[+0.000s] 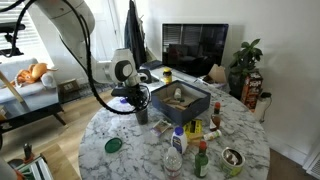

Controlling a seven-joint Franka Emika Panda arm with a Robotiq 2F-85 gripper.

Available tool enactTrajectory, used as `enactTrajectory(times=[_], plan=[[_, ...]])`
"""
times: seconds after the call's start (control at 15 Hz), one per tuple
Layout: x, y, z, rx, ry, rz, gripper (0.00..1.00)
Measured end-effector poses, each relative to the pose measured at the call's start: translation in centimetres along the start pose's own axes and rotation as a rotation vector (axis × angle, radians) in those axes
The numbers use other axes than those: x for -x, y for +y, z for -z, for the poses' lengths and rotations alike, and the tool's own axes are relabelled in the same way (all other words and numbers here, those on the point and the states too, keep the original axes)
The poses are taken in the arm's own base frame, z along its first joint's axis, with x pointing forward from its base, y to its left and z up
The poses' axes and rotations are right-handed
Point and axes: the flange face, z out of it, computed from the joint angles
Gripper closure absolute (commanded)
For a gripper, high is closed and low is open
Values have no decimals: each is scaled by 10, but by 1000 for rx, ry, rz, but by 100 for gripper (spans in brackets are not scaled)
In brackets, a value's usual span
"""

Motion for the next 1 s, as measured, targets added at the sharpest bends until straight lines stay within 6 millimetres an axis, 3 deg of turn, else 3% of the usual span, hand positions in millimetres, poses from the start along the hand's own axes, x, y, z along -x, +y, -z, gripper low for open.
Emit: enactTrajectory(times=[0.2, 0.4, 0.6, 1.0], plan=[[0, 0, -7, -3, -3, 0, 56], [-1, -1, -11, -5, -6, 0, 84], [-1, -1, -15, -6, -10, 1, 95], [-1, -1, -18, -7, -13, 1, 94]])
